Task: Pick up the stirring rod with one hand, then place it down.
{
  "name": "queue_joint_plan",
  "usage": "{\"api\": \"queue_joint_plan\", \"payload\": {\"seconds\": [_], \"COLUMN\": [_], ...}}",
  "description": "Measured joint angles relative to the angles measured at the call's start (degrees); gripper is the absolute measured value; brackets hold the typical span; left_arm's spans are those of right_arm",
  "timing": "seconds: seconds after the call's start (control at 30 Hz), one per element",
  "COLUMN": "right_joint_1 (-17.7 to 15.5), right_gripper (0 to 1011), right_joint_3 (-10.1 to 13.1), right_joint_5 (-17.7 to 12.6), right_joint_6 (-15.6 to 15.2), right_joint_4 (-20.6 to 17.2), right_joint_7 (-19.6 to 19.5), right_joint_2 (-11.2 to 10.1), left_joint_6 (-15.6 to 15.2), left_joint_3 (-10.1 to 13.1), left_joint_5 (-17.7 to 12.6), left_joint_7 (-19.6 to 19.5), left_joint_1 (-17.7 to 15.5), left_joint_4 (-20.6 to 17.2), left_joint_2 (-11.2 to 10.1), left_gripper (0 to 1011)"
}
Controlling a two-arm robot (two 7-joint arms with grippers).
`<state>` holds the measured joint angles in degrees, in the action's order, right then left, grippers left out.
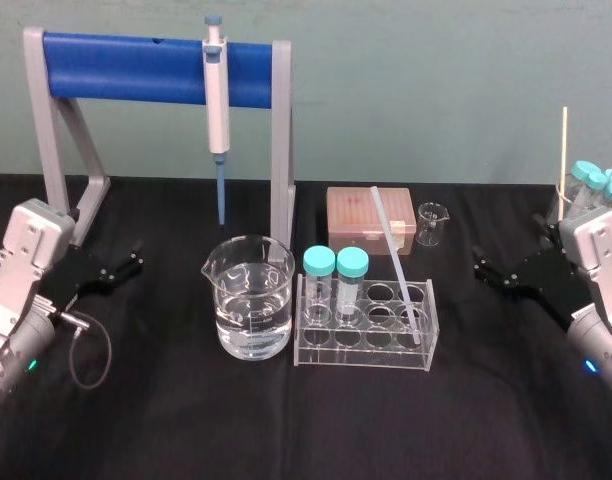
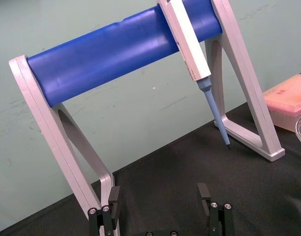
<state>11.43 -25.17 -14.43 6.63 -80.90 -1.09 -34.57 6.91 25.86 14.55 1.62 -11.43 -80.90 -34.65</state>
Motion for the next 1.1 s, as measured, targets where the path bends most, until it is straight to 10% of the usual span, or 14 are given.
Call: {"api": "queue_joint_plan", "payload": {"seconds": [0.27,0.63,1.1], "right_joint_1": [-0.05,-0.50,3.89], "right_gripper": [1000,1000,1000], "right_joint_3": [3.31,9.39,5.75], "right_joint_5": [-3.21,-19.30,-17.19], "right_joint_6": [-1.59,-11.19,-12.74], "right_joint_4": [-1.69,-8.41,-8.13], "right_joint_7": [1.75,11.62,19.71], "right_joint_2": [0.81,4.09,6.18], "left_joint_6": [0.00,0.00,0.00], "left_joint_3": [0.00,0.00,0.00], "left_joint_5": [0.00,0.00,0.00], "left_joint_7": [0.00,0.00,0.00], "left_joint_1": [0.00,0.00,0.00], "left_joint_4": [0.00,0.00,0.00], "left_joint_2": [0.00,0.00,0.00], "left_gripper": [1000,1000,1000]}}
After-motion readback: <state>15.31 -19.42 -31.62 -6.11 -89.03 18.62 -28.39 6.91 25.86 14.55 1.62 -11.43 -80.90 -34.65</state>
